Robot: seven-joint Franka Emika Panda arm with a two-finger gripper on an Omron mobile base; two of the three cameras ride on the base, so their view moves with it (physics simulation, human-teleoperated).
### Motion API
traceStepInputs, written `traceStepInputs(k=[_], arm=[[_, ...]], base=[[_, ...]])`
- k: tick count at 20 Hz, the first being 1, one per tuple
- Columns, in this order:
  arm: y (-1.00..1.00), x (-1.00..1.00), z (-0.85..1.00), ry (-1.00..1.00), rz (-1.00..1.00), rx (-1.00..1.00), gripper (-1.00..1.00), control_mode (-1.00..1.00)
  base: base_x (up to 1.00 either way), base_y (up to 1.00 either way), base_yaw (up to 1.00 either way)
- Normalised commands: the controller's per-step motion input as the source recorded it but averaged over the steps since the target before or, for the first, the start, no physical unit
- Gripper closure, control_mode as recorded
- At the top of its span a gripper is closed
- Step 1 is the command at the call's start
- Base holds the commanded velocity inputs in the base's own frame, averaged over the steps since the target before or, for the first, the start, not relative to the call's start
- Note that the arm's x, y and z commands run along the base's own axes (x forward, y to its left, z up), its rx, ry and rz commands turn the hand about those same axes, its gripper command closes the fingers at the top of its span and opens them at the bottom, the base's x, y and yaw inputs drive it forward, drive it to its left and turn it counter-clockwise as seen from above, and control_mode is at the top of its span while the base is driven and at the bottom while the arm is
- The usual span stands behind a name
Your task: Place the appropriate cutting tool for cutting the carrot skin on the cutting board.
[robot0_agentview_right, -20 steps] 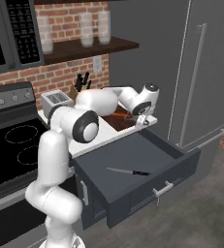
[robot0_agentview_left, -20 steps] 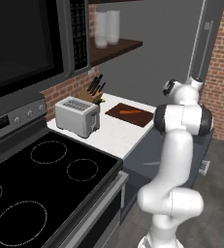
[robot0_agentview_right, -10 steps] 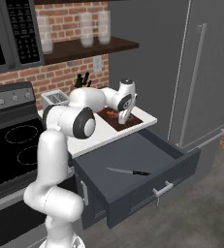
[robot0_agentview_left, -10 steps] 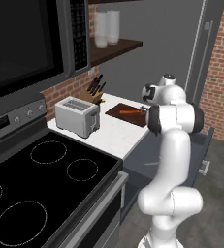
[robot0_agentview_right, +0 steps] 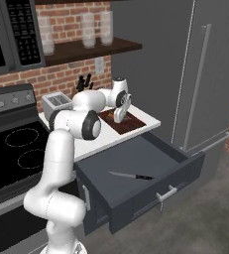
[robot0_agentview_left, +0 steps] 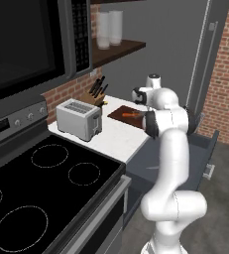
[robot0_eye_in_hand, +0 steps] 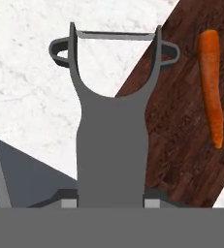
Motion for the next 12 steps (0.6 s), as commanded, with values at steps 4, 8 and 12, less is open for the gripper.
traceStepInputs(k=[4,8,12], arm=[[0.0,0.45,-0.19,0.02,0.07,0.0,1.0,-1.0],[0.0,0.23,-0.4,0.0,0.09,0.0,1.0,-1.0],[0.0,0.15,-0.47,0.0,0.08,0.0,1.0,-1.0]], base=[[0.0,0.0,0.0],[0.0,0.0,0.0],[0.0,0.0,0.0]])
